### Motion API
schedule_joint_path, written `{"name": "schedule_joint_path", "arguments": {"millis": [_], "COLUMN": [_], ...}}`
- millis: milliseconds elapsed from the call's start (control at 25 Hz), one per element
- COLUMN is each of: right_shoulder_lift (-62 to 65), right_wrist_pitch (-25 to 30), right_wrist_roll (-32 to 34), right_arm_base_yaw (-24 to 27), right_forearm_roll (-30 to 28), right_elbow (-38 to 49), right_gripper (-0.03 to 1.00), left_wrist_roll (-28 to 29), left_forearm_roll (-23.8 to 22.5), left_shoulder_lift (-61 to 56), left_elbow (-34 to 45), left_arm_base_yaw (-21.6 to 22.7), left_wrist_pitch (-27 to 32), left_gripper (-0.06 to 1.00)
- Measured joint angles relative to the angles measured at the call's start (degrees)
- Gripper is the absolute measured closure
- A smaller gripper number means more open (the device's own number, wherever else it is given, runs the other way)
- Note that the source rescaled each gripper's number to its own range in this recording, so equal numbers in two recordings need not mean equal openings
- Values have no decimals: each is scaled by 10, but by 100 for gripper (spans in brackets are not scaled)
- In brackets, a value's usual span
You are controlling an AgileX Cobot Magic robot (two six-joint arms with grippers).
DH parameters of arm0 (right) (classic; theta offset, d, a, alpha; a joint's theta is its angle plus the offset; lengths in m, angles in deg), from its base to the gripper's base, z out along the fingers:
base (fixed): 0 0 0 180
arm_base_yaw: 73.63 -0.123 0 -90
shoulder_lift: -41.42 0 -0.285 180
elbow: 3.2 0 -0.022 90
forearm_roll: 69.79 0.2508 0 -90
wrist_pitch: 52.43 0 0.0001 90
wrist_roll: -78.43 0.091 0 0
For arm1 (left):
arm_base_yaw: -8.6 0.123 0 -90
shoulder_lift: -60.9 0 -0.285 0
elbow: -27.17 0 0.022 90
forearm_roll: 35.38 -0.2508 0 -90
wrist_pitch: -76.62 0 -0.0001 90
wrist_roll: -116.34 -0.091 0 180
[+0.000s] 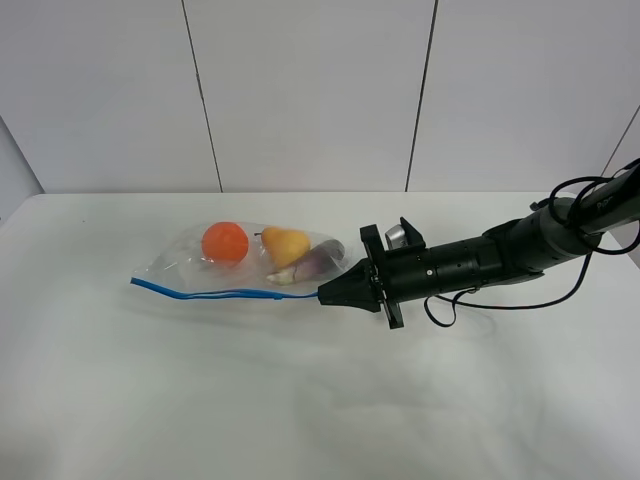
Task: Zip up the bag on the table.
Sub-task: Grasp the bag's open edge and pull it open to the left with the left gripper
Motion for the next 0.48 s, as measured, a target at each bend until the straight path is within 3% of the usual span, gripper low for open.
{"name": "schedule_joint_path", "arguments": {"millis": [320, 480], "right_shoulder_lift": [0, 0], "right_wrist_pitch": [-1, -1], "right_wrist_roll": [0, 0], "right_arm_base_yaw": [0, 0], "right_forearm_roll": [0, 0], "right_elbow": [0, 0], "right_gripper": [97, 97], "left_wrist_roll": [-162, -217], "left_forearm_roll": [229, 291], "left_shoulder_lift": [11, 11], "left_elbow": [12, 36], "left_arm_base_yaw": [0, -25], "left_wrist_pitch": [16, 27], "left_gripper": [-5, -5]}}
